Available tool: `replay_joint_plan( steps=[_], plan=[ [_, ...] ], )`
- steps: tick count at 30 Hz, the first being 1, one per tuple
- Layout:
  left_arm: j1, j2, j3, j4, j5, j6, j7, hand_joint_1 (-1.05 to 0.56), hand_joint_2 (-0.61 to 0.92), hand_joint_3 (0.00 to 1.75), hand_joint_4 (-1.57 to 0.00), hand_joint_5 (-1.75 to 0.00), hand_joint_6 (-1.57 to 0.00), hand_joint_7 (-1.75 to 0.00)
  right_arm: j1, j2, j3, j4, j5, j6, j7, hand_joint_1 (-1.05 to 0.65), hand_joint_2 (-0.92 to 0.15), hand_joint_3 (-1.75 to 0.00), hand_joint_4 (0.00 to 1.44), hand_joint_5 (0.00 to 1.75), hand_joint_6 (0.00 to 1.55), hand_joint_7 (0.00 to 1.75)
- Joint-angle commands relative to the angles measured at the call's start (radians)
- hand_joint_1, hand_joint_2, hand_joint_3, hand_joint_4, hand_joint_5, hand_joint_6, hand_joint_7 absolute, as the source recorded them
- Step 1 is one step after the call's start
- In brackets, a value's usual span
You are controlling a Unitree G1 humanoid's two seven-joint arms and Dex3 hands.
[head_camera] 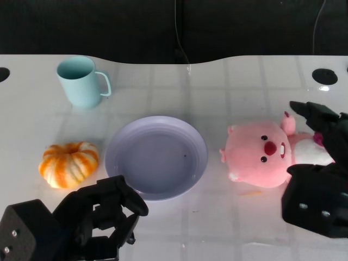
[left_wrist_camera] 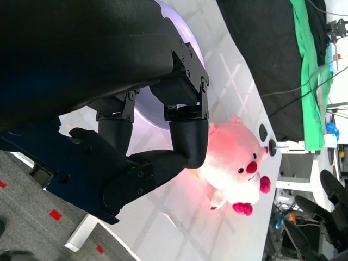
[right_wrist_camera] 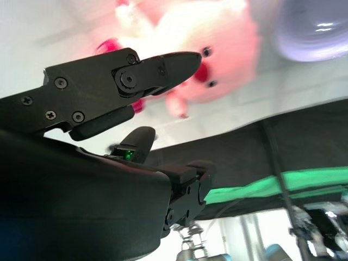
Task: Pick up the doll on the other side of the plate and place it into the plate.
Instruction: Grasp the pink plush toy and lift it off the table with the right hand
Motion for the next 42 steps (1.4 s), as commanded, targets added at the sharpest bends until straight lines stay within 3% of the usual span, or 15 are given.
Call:
replay_joint_plan(
  steps=[1, 13, 28, 36, 42],
  plan=[
    [-0.002, 0.012, 0.010, 0.004, -0.007, 0.000, -0.008, -0.30, 0.62, 0.98, -0.57, -1.75, -0.70, -1.34, -0.059, -0.036, 0.042, 0.050, -0.111, 0.035, 0.067, -0.71, -0.92, -0.05, 0.16, 0.61, 0.13, 0.13],
    [0.002, 0.010, 0.009, 0.000, -0.010, -0.005, -0.011, -0.30, 0.63, 0.98, -0.56, -1.75, -0.68, -1.35, -0.187, -0.056, 0.133, 0.242, -0.299, 0.011, 0.197, -0.78, -0.91, 0.00, 0.13, 0.62, 0.15, 0.08],
    [-0.002, 0.013, 0.017, 0.016, -0.008, -0.007, -0.020, -0.33, 0.65, 0.93, -0.58, -1.75, -0.68, -1.34, -0.270, 0.007, 0.203, 0.554, -0.306, -0.013, 0.064, -0.81, -0.92, 0.00, 0.15, 0.59, 0.16, 0.03],
    [0.001, 0.011, 0.018, 0.011, -0.006, -0.007, -0.020, -0.32, 0.65, 0.93, -0.57, -1.75, -0.68, -1.34, -0.396, 0.099, 0.252, 0.901, -0.214, -0.024, -0.053, -0.83, -0.92, -0.01, 0.18, 0.53, 0.17, 0.02],
    [0.004, 0.008, 0.015, 0.007, -0.002, -0.010, -0.018, -0.31, 0.64, 0.94, -0.56, -1.75, -0.68, -1.36, -0.463, 0.142, 0.277, 1.087, -0.145, -0.038, -0.153, -0.66, -0.87, 0.00, 0.21, 0.42, 0.20, 0.01]
  ],
)
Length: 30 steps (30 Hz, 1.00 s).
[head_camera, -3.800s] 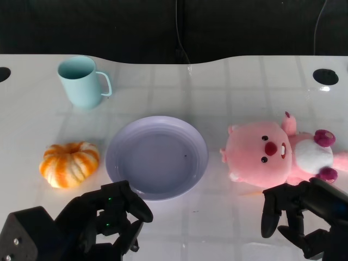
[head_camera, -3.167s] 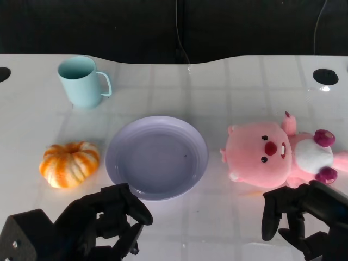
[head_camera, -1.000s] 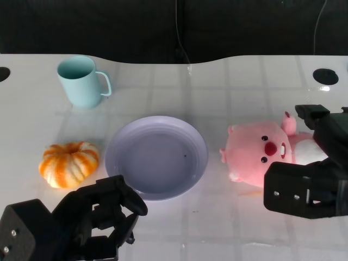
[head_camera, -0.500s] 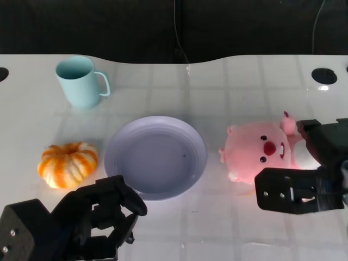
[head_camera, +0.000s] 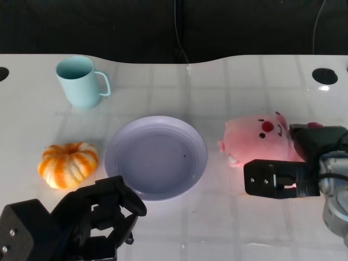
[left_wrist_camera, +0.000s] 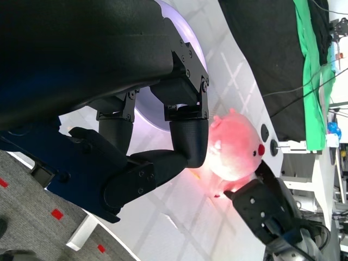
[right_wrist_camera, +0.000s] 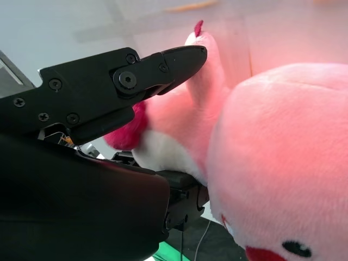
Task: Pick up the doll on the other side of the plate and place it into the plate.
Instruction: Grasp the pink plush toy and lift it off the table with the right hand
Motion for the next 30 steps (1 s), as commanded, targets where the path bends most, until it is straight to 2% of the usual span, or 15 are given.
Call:
replay_joint_plan(
  steps=[1, 7, 11, 14, 15, 16, 17, 18, 19, 21, 23, 26, 28, 30],
  plan=[
    [0.005, 0.007, 0.004, -0.003, -0.004, -0.004, 0.000, -0.31, 0.64, 0.94, -0.56, -1.75, -0.68, -1.36, -0.028, 0.027, 0.014, 0.115, 0.049, -0.010, -0.048, -0.63, -0.86, 0.00, 0.23, 0.40, 0.21, 0.01],
    [0.007, 0.004, 0.001, -0.006, -0.001, -0.005, 0.002, -0.32, 0.63, 0.95, -0.56, -1.75, -0.68, -1.36, -0.082, 0.057, 0.055, 0.271, 0.101, -0.041, -0.144, -0.45, -0.81, 0.00, 0.35, 0.31, 0.30, 0.02],
    [0.007, 0.003, -0.001, -0.014, 0.000, 0.004, 0.006, -0.31, 0.63, 0.97, -0.57, -1.75, -0.69, -1.36, -0.105, 0.061, 0.067, 0.319, 0.138, -0.069, -0.179, -0.35, -0.86, -0.02, 0.37, 0.28, 0.35, 0.02],
    [0.007, 0.002, -0.002, -0.018, 0.000, 0.006, 0.007, -0.31, 0.62, 0.98, -0.57, -1.75, -0.69, -1.35, -0.115, 0.064, 0.065, 0.354, 0.168, -0.102, -0.243, -0.30, -0.89, -0.01, 0.50, 0.24, 0.48, 0.03],
    [0.007, 0.002, -0.002, -0.018, 0.000, 0.003, 0.005, -0.31, 0.62, 0.99, -0.56, -1.75, -0.69, -1.35, -0.118, 0.064, 0.063, 0.363, 0.180, -0.113, -0.260, -0.28, -0.90, -0.01, 0.61, 0.25, 0.59, 0.05],
    [0.008, 0.001, -0.002, -0.015, -0.002, -0.004, 0.003, -0.31, 0.62, 0.99, -0.56, -1.75, -0.69, -1.36, -0.120, 0.063, 0.056, 0.373, 0.198, -0.134, -0.282, -0.27, -0.91, 0.00, 0.66, 0.23, 0.64, 0.04],
    [0.008, 0.001, -0.001, -0.013, -0.003, -0.008, 0.001, -0.31, 0.61, 0.99, -0.56, -1.75, -0.69, -1.36, -0.123, 0.062, 0.052, 0.382, 0.211, -0.150, -0.298, -0.27, -0.91, -0.01, 0.78, 0.25, 0.86, 0.08],
    [0.009, 0.000, -0.002, -0.014, -0.002, -0.008, 0.002, -0.31, 0.61, 0.99, -0.56, -1.75, -0.69, -1.36, -0.123, 0.060, 0.047, 0.393, 0.223, -0.172, -0.336, -0.28, -0.92, -0.04, 0.87, 0.30, 0.96, 0.08],
    [0.010, -0.001, -0.002, -0.016, -0.001, -0.006, 0.004, -0.32, 0.61, 0.99, -0.56, -1.75, -0.69, -1.36, -0.123, 0.059, 0.044, 0.402, 0.231, -0.192, -0.370, -0.30, -0.92, -0.08, 0.92, 0.55, 1.04, 0.06],
    [0.012, -0.003, -0.002, -0.019, -0.002, -0.005, 0.005, -0.32, 0.61, 1.00, -0.57, -1.75, -0.70, -1.35, -0.124, 0.053, 0.048, 0.422, 0.239, -0.224, -0.424, -0.34, -0.92, -0.19, 0.90, 0.87, 1.10, 0.02],
    [0.012, -0.003, -0.004, -0.021, 0.001, -0.004, 0.007, -0.32, 0.61, 1.00, -0.57, -1.74, -0.70, -1.35, -0.124, 0.049, 0.047, 0.434, 0.254, -0.258, -0.461, -0.35, -0.92, -0.25, 0.88, 0.94, 1.12, 0.02],
    [0.012, -0.002, -0.005, -0.025, 0.006, 0.000, 0.009, -0.33, 0.61, 1.00, -0.57, -1.74, -0.70, -1.34, -0.130, 0.050, 0.046, 0.447, 0.271, -0.272, -0.488, -0.35, -0.92, -0.26, 0.85, 0.96, 1.11, 0.01],
    [0.010, -0.002, -0.006, -0.024, 0.009, -0.002, 0.010, -0.33, 0.61, 1.00, -0.57, -1.74, -0.70, -1.34, -0.133, 0.047, 0.049, 0.448, 0.278, -0.276, -0.495, -0.35, -0.92, -0.26, 0.78, 1.30, 1.18, 0.05],
    [0.009, -0.002, -0.005, -0.025, 0.005, 0.004, 0.009, -0.33, 0.61, 1.00, -0.58, -1.74, -0.70, -1.34, -0.134, 0.043, 0.053, 0.446, 0.282, -0.279, -0.503, -0.35, -0.92, -0.27, 0.78, 1.37, 1.17, 0.04]
  ],
)
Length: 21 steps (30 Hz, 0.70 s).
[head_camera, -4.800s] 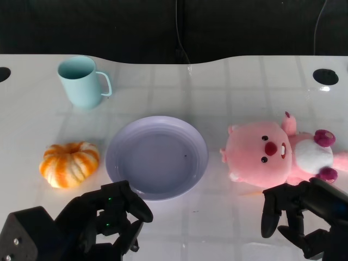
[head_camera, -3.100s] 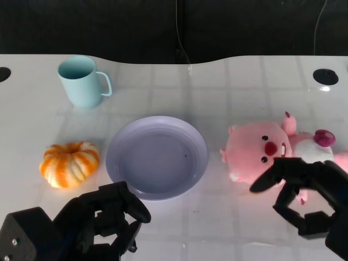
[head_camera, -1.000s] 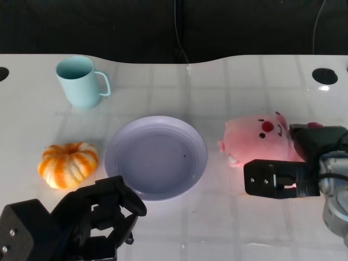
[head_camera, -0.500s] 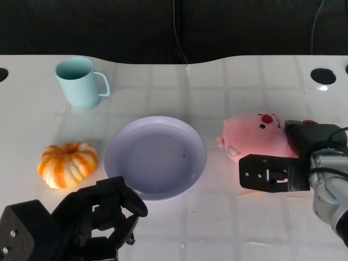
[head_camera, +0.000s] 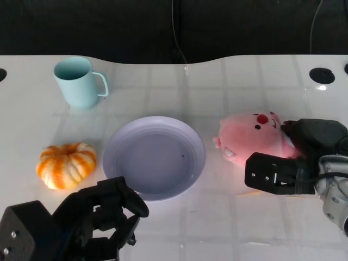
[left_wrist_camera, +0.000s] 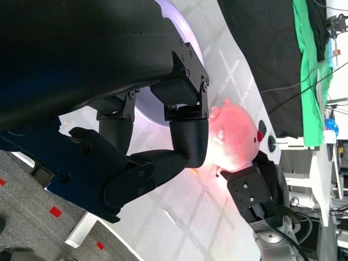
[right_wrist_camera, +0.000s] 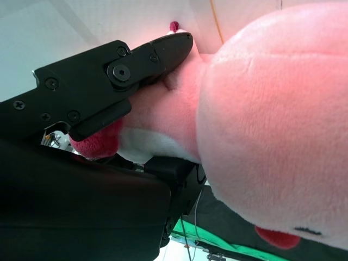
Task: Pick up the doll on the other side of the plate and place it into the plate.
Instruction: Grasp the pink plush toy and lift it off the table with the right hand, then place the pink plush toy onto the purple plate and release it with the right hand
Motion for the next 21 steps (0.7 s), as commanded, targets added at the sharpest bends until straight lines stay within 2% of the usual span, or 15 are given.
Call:
replay_joint_plan(
  steps=[1, 6, 7, 10, 11, 12, 13, 15, 18, 19, 21],
  plan=[
    [0.002, 0.005, 0.001, -0.012, 0.001, 0.004, 0.009, -0.33, 0.61, 1.00, -0.58, -1.75, -0.70, -1.34, 0.009, 0.001, 0.015, 0.012, 0.011, -0.019, 0.005, -0.35, -0.92, -0.27, 0.79, 1.37, 1.18, 0.04],
    [0.003, 0.006, 0.001, -0.018, 0.002, 0.004, 0.008, -0.32, 0.61, 1.00, -0.59, -1.75, -0.71, -1.34, 0.020, -0.010, 0.007, -0.012, 0.018, -0.049, -0.072, -0.30, -0.92, -0.17, 0.81, 1.48, 1.27, 0.11],
    [0.004, 0.007, 0.001, -0.018, 0.001, 0.004, 0.007, -0.31, 0.61, 1.01, -0.59, -1.75, -0.71, -1.34, 0.024, -0.010, 0.000, -0.018, 0.024, -0.056, -0.092, -0.29, -0.92, -0.11, 0.80, 1.56, 1.23, 0.25],
    [0.005, 0.007, 0.001, -0.023, 0.001, 0.013, 0.009, -0.32, 0.61, 1.01, -0.59, -1.74, -0.71, -1.34, 0.037, -0.010, -0.019, -0.035, 0.040, -0.080, -0.157, -0.26, -0.92, -0.04, 0.80, 1.72, 0.85, 1.17],
    [0.004, 0.007, 0.002, -0.022, 0.001, 0.013, 0.009, -0.32, 0.61, 1.01, -0.59, -1.74, -0.71, -1.34, 0.040, -0.011, -0.026, -0.042, 0.049, -0.087, -0.168, -0.26, -0.92, -0.04, 0.81, 1.73, 0.80, 1.30],
    [0.004, 0.008, 0.002, -0.021, 0.002, 0.013, 0.009, -0.32, 0.61, 1.01, -0.58, -1.74, -0.71, -1.34, 0.042, -0.012, -0.036, -0.051, 0.061, -0.089, -0.171, -0.25, -0.92, -0.04, 0.81, 1.74, 0.78, 1.30],
    [0.003, 0.008, 0.002, -0.019, 0.003, 0.012, 0.008, -0.32, 0.60, 1.01, -0.58, -1.74, -0.71, -1.33, 0.041, -0.014, -0.043, -0.063, 0.071, -0.088, -0.166, -0.24, -0.92, -0.09, 0.81, 1.74, 0.81, 1.19],
    [0.002, 0.008, 0.004, -0.017, 0.001, 0.012, 0.007, -0.32, 0.60, 1.01, -0.57, -1.75, -0.71, -1.34, 0.043, -0.014, -0.064, -0.097, 0.093, -0.078, -0.154, -0.23, -0.92, -0.13, 0.81, 1.75, 0.84, 1.13],
    [0.001, 0.006, 0.005, -0.014, -0.003, 0.009, 0.005, -0.30, 0.60, 1.02, -0.58, -1.75, -0.72, -1.34, 0.049, -0.016, -0.086, -0.146, 0.114, -0.073, -0.145, -0.21, -0.92, -0.19, 0.83, 1.75, 0.83, 1.24],
    [0.001, 0.006, 0.004, -0.015, -0.002, 0.011, 0.007, -0.30, 0.60, 1.03, -0.58, -1.75, -0.72, -1.34, 0.050, -0.018, -0.091, -0.166, 0.118, -0.067, -0.135, -0.22, -0.92, -0.24, 0.85, 1.68, 0.87, 1.04],
    [0.000, 0.007, 0.003, -0.015, 0.002, 0.012, 0.008, -0.30, 0.59, 1.03, -0.57, -1.75, -0.71, -1.34, 0.053, -0.024, -0.098, -0.213, 0.123, -0.055, -0.110, -0.23, -0.88, -0.32, 0.86, 1.60, 0.97, 0.79]
  ],
)
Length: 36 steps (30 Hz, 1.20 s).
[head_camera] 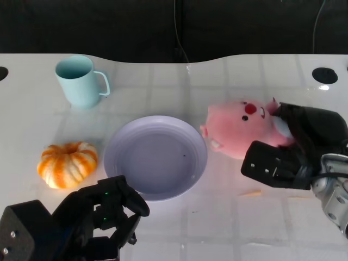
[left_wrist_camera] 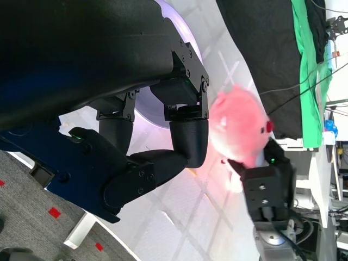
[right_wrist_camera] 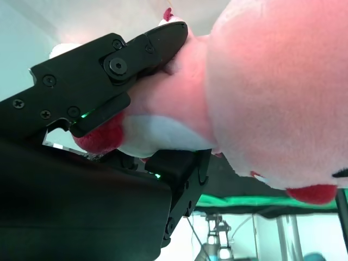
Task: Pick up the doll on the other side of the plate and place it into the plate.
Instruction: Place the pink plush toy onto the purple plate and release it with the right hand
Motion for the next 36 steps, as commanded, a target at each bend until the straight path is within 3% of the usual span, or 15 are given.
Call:
replay_joint_plan(
  steps=[1, 4, 10, 12, 13, 15, 19, 22, 25, 28, 31, 36],
  plan=[
    [0.000, 0.008, 0.001, -0.001, 0.004, 0.005, 0.008, -0.30, 0.59, 1.03, -0.57, -1.75, -0.71, -1.34, 0.003, -0.021, -0.027, -0.080, 0.018, 0.019, 0.036, -0.23, -0.81, -0.46, 0.86, 1.66, 0.97, 0.86],
    [-0.002, 0.008, 0.000, 0.003, 0.007, 0.000, 0.008, -0.30, 0.59, 1.04, -0.57, -1.75, -0.70, -1.35, 0.004, -0.032, -0.032, -0.124, 0.013, 0.024, 0.057, -0.23, -0.64, -0.78, 0.86, 1.71, 0.93, 1.00],
    [-0.004, 0.008, -0.001, 0.008, 0.008, -0.002, 0.007, -0.31, 0.59, 1.04, -0.58, -1.75, -0.70, -1.35, -0.009, -0.043, -0.028, -0.175, 0.001, 0.029, 0.076, -0.23, -0.53, -0.98, 0.89, 1.64, 1.00, 0.87],
    [-0.005, 0.009, -0.001, 0.006, 0.010, 0.004, 0.009, -0.31, 0.59, 1.03, -0.57, -1.75, -0.70, -1.35, -0.020, -0.042, -0.020, -0.192, -0.003, 0.015, 0.090, -0.22, -0.52, -1.00, 0.88, 1.69, 0.97, 0.98],
    [-0.005, 0.008, -0.001, 0.007, 0.009, 0.003, 0.010, -0.31, 0.59, 1.03, -0.57, -1.75, -0.70, -1.35, -0.029, -0.039, -0.015, -0.197, -0.003, 0.006, 0.098, -0.26, -0.58, -0.91, 0.85, 1.72, 0.93, 1.07],
    [-0.006, 0.006, -0.001, 0.009, 0.008, 0.002, 0.010, -0.31, 0.59, 1.03, -0.57, -1.75, -0.70, -1.35, -0.047, -0.029, -0.008, -0.204, -0.002, -0.007, 0.118, -0.25, -0.59, -0.90, 0.87, 1.74, 0.92, 1.14],
    [-0.007, 0.000, -0.006, 0.012, 0.007, -0.001, 0.011, -0.31, 0.60, 1.03, -0.57, -1.75, -0.70, -1.35, -0.101, 0.024, -0.010, -0.231, 0.040, 0.025, 0.249, -0.25, -0.62, -0.89, 0.86, 1.75, 0.83, 1.34],
    [-0.008, -0.004, -0.010, 0.015, 0.008, -0.007, 0.011, -0.30, 0.59, 1.03, -0.58, -1.75, -0.70, -1.36, -0.132, 0.054, -0.008, -0.232, 0.048, 0.043, 0.305, -0.26, -0.69, -0.79, 0.86, 1.63, 0.86, 1.17],
    [-0.008, -0.007, -0.017, 0.019, 0.014, -0.019, 0.012, -0.30, 0.59, 1.04, -0.59, -1.75, -0.70, -1.36, -0.164, 0.096, -0.002, -0.222, 0.059, 0.052, 0.338, -0.26, -0.73, -0.74, 0.86, 1.69, 0.88, 1.13],
    [-0.005, -0.008, -0.025, 0.016, 0.024, -0.022, 0.017, -0.31, 0.59, 1.04, -0.59, -1.75, -0.70, -1.36, -0.181, 0.125, 0.006, -0.204, 0.059, 0.032, 0.338, -0.25, -0.69, -0.82, 0.88, 1.73, 0.88, 1.23],
    [-0.002, -0.010, -0.030, 0.008, 0.025, -0.015, 0.018, -0.32, 0.59, 1.04, -0.61, -1.75, -0.70, -1.36, -0.201, 0.156, 0.020, -0.173, 0.053, 0.022, 0.325, -0.25, -0.63, -0.89, 0.87, 1.69, 0.88, 1.17],
    [0.004, -0.015, -0.031, -0.007, 0.009, 0.004, 0.020, -0.33, 0.59, 1.02, -0.63, -1.75, -0.70, -1.35, -0.227, 0.209, 0.037, -0.100, 0.053, 0.006, 0.294, -0.25, -0.66, -0.80, 0.86, 1.59, 0.96, 0.82]
  ],
)
